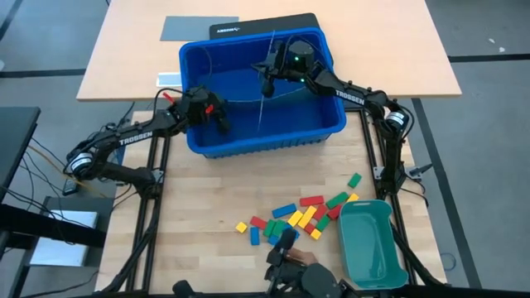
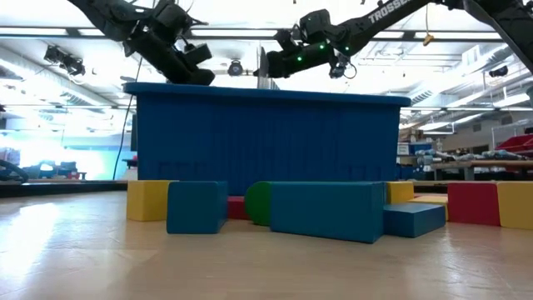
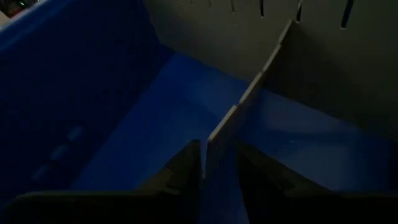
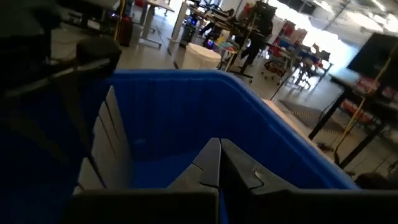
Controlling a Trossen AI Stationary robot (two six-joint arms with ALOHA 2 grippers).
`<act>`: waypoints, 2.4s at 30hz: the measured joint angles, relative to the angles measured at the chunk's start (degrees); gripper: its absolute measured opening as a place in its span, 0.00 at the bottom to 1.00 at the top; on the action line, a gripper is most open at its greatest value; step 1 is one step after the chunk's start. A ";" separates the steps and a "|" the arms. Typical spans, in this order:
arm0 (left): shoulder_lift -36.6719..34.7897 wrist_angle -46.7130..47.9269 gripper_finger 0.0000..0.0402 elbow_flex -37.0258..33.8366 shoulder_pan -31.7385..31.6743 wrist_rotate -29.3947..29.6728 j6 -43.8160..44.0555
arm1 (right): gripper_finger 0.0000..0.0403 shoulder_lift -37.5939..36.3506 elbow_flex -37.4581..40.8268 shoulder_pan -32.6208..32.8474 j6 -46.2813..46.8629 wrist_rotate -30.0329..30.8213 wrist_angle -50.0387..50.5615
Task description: Sort Items/Unsort Items
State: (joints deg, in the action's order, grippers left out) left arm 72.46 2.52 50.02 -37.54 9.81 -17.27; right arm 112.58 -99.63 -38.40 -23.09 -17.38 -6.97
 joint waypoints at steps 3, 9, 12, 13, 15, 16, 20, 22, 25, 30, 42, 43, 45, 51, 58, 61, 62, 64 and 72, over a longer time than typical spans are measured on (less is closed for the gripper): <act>-0.10 -1.07 0.26 0.00 -0.09 -0.44 2.72 | 0.03 -0.63 0.00 0.19 3.88 4.43 0.66; -0.19 -1.84 0.26 0.00 -0.11 -0.62 4.42 | 0.15 -3.75 0.00 1.62 8.41 9.03 1.39; -0.19 -1.46 0.26 0.00 -0.08 -0.92 5.31 | 0.21 -6.44 -0.01 2.41 13.37 11.78 1.56; -0.21 -1.43 0.26 0.00 -0.09 -1.04 5.87 | 0.24 -7.43 -0.02 2.59 16.44 13.37 2.58; -0.21 -1.08 0.26 0.00 -0.09 -1.06 7.05 | 0.28 -9.85 -0.02 2.89 22.99 16.44 6.29; -0.21 -1.01 0.26 0.00 -0.09 -1.08 7.36 | 0.30 -11.12 -0.26 2.97 26.37 17.81 9.61; -0.21 -1.38 0.26 0.00 -0.06 -1.12 9.11 | 0.37 -14.48 -3.45 3.16 38.02 19.27 25.34; -0.21 -1.62 0.26 0.00 -0.09 -1.58 10.26 | 0.40 -14.58 -4.50 3.33 40.70 19.11 30.50; -0.21 -1.68 0.27 0.00 -0.08 -2.80 11.90 | 0.45 -14.09 -4.94 3.33 45.69 16.52 33.86; -0.21 -0.70 0.31 0.00 0.05 -3.05 13.40 | 0.52 -12.16 -5.06 3.35 50.31 15.27 31.73; -0.21 -0.55 0.36 0.00 0.07 -2.99 13.49 | 0.62 -4.62 -5.20 0.74 56.74 16.25 27.79; -0.21 -0.49 0.36 0.00 0.07 -2.98 13.48 | 0.62 -4.20 -5.51 0.67 56.72 16.26 27.74; -0.21 -0.43 0.36 0.00 0.07 -2.98 13.48 | 0.62 -3.36 -5.87 0.47 56.75 16.11 27.48; -0.21 0.13 0.36 0.00 0.07 -2.98 13.24 | 0.49 -3.02 -7.37 0.47 54.48 16.30 27.80; -0.21 0.31 0.36 0.00 0.07 -2.98 13.20 | 0.07 -3.04 -8.38 0.51 48.84 18.24 28.36; -0.21 0.44 0.36 0.00 0.07 -2.98 13.17 | 0.03 -3.13 -8.46 0.53 47.05 19.76 29.65; -0.21 0.44 0.36 0.00 0.08 -2.99 13.17 | 0.03 -3.13 -8.48 0.49 46.88 19.76 29.92; -0.21 0.44 0.36 0.00 0.09 -2.99 13.13 | 0.01 -3.16 -8.48 0.40 46.02 19.73 30.11; -0.21 0.39 0.36 0.00 0.09 -2.98 13.04 | 0.00 -4.86 -8.24 0.47 42.16 19.35 30.58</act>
State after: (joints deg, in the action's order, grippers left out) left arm 72.25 2.92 50.02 -37.45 6.83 -4.23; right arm 107.72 -107.87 -37.93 19.07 1.96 23.61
